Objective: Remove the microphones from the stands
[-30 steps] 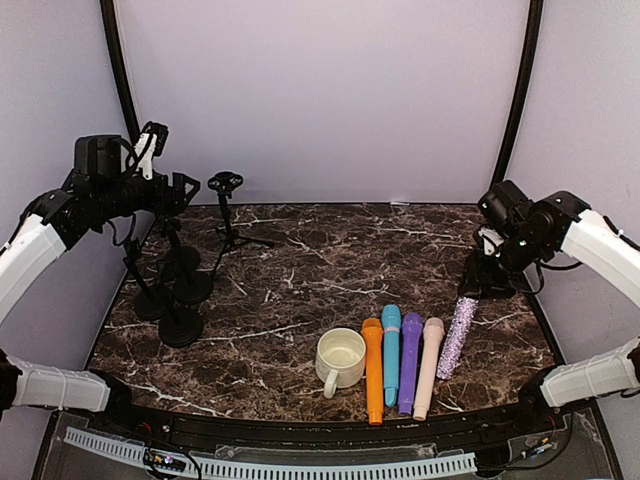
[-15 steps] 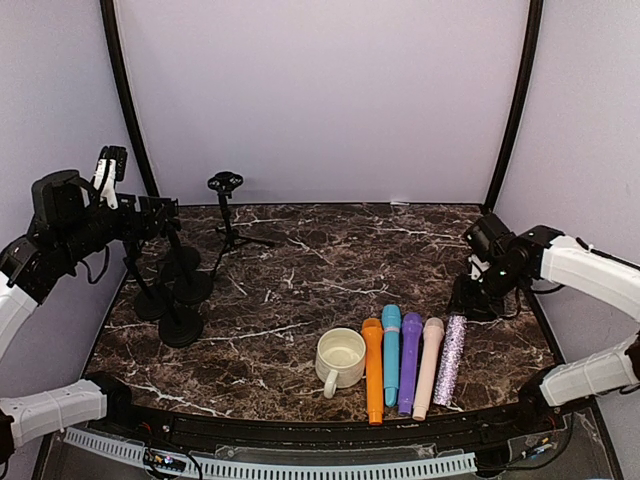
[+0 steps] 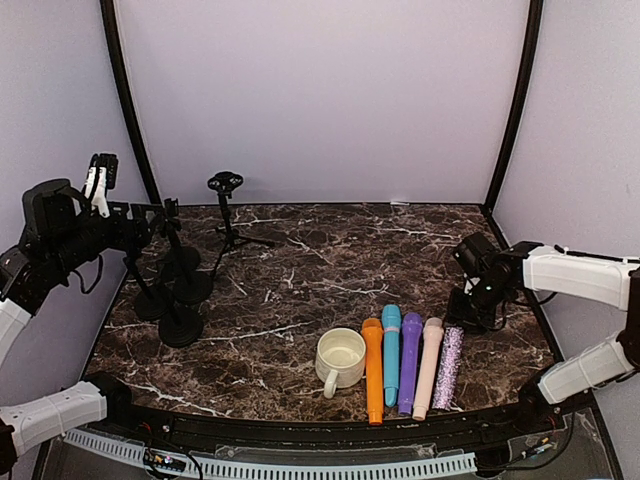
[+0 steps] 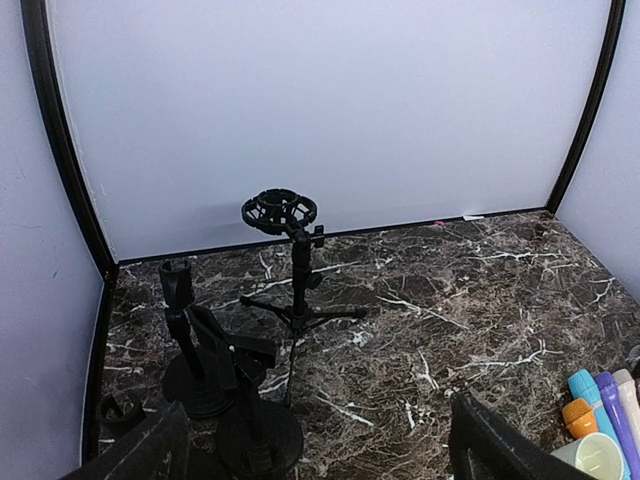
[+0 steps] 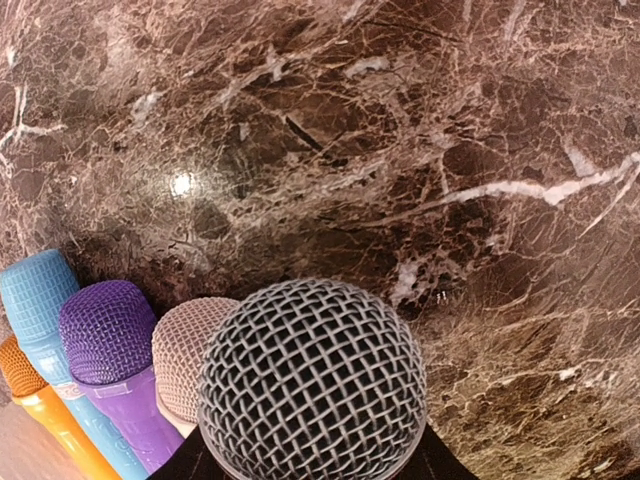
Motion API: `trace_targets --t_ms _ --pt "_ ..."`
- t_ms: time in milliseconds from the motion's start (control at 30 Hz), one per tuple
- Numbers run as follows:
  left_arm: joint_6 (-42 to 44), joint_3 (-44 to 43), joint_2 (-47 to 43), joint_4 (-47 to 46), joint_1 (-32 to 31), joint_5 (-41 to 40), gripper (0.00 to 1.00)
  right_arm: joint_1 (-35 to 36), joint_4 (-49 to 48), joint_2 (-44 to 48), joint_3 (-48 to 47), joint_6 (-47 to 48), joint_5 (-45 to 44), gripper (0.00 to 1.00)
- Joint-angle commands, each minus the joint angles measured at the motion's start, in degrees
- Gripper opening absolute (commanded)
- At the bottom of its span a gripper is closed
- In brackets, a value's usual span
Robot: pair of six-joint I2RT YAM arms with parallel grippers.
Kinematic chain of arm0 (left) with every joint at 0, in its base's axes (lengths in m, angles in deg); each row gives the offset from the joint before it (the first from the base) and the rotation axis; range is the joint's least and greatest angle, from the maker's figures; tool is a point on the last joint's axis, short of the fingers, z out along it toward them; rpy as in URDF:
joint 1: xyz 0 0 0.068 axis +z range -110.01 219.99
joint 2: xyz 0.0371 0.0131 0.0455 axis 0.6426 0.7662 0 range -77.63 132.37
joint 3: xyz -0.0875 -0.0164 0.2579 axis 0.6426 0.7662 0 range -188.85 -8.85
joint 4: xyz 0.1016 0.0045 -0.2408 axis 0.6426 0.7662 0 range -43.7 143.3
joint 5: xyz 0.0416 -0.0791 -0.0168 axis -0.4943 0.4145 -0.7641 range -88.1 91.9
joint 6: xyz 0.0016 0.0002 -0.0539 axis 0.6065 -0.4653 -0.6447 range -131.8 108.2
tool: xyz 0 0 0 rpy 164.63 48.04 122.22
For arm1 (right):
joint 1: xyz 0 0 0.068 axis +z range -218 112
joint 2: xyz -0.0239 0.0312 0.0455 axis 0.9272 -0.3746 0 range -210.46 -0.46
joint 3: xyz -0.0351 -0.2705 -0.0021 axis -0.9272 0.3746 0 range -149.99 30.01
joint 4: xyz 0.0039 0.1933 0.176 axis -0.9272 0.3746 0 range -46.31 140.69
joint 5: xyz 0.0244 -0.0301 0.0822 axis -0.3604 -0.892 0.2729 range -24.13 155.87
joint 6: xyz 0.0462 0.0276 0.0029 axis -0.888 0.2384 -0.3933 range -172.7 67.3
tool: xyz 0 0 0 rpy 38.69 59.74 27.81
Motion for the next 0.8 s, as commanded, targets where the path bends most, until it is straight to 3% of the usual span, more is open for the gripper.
trace_targets --t_ms 0,367,567,767 --pt "-0.83 0.89 -1.16 2.11 0.28 -1.11 0.92 0.28 -4.88 1.72 1.6 -2.45 -0.34 0.37" --pt "-2.97 2.88 -1.85 2.75 0.31 -1.76 0.92 0.31 -4.83 4.87 1.26 -2.91 -4.1 0.78" --pt "-5.17 2.68 -1.13 2.3 0.31 1.3 0.99 0.27 -4.75 8.27 -0.97 -1.57 -6.6 0.87" --pt "-3.92 -1.05 4.9 2.56 0.37 2.78 0.99 0.36 -9.72 8.66 -7.89 8.15 -7.36 0.9"
